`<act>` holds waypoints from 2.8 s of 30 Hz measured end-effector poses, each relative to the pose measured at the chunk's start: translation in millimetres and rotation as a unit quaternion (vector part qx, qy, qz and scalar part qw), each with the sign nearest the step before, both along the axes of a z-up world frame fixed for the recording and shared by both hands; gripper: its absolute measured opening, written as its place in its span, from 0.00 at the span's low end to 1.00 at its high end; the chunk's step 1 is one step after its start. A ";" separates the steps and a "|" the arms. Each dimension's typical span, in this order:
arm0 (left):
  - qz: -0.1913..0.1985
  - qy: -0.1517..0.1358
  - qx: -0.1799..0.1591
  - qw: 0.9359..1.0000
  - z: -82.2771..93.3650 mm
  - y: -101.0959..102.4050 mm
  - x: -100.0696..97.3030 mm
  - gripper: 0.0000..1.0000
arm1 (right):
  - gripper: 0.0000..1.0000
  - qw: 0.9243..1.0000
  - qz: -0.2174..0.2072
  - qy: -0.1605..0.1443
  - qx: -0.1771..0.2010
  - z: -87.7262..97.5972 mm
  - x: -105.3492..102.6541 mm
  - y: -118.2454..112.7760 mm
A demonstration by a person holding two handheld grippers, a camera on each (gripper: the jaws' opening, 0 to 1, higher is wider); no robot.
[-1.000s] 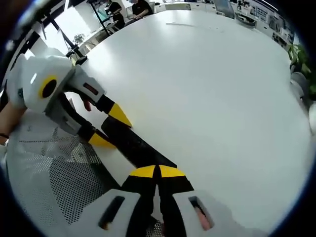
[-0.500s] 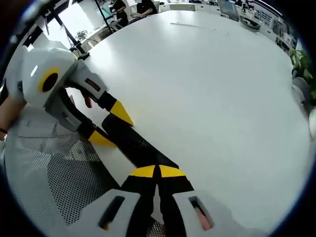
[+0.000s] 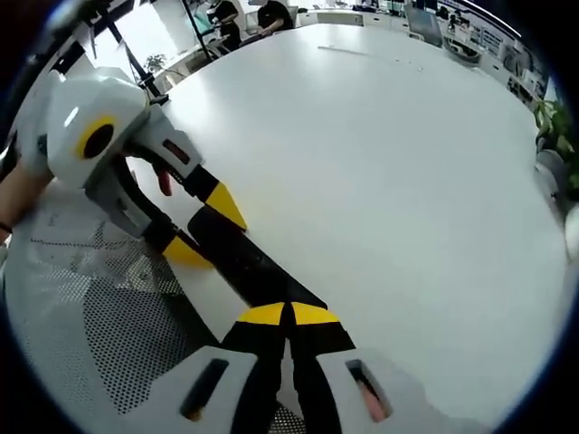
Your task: Press the specified remote control buttons in sequence, fully releasing each button before pressing the next.
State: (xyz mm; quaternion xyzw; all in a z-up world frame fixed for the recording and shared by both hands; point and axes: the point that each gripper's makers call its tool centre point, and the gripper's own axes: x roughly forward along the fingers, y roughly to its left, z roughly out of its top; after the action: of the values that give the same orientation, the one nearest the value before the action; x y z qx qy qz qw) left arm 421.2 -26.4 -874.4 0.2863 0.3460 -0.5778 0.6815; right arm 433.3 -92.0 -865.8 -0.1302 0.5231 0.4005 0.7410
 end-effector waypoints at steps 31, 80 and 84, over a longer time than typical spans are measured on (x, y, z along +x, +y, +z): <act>-0.003 -0.001 -0.003 1.000 0.3 -1.4 -0.3 0.24 | 0.00 0.999 0.039 -0.002 -0.015 1.3 -5.6 10.9; 0.003 -0.003 -0.019 1.000 0.6 -6.2 -0.4 0.25 | 0.00 0.993 0.079 -0.045 -0.069 -1.2 -4.4 13.4; 0.004 -0.003 -0.020 1.000 0.5 -6.5 -0.3 0.25 | 0.00 0.996 0.058 -0.030 -0.060 -0.5 -3.8 12.9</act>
State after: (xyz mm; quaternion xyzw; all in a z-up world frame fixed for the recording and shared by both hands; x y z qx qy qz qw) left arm 420.9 -32.8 -873.9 0.2727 0.3335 -0.5812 0.6903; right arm 429.4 -79.1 -866.3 -0.2165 0.5151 0.4062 0.7231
